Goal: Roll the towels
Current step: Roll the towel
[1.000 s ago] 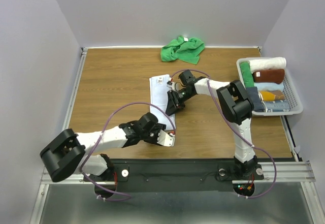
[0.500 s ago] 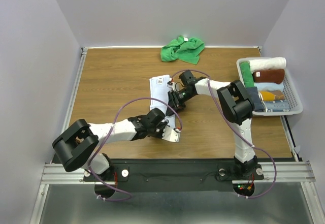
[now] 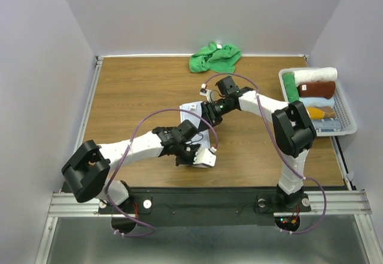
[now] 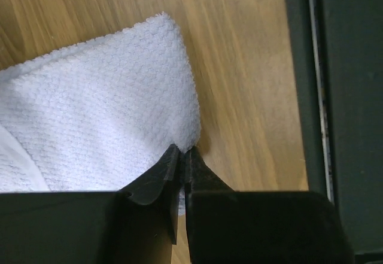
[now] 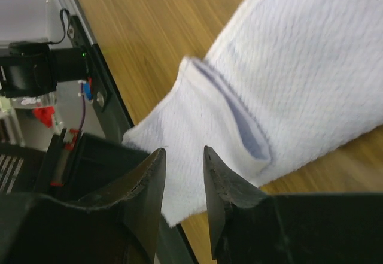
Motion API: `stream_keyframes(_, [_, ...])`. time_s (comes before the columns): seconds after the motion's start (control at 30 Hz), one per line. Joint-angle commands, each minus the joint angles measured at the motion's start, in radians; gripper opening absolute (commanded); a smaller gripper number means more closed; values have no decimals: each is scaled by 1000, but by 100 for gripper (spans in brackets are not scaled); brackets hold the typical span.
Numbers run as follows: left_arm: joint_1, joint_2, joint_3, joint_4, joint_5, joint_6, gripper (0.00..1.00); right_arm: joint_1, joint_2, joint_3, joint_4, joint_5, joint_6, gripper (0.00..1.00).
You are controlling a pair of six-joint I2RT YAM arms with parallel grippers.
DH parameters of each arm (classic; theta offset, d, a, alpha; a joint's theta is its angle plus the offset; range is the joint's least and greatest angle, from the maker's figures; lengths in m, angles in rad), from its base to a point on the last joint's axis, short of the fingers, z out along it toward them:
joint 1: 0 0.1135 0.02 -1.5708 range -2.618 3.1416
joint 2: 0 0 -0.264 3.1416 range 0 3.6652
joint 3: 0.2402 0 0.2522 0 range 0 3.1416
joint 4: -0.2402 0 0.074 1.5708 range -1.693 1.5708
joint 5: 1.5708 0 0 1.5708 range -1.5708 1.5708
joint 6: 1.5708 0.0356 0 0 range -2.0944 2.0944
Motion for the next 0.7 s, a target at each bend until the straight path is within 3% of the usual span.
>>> stream_keyframes(0.0, [9,0,103,-96,103,-36,0,2,-15,72,24,64,-25,38])
stream_keyframes(0.3, [133,104,255,-163,140,-5,0,4,121,40,26,32,-25,33])
stream_keyframes(0.53, [244,187,314,-131,129,23,0,4,123,45,24,20,-28,33])
stream_keyframes(0.67, [274,224,338,-104,119,26,0,2,111,86,23,18,-19,45])
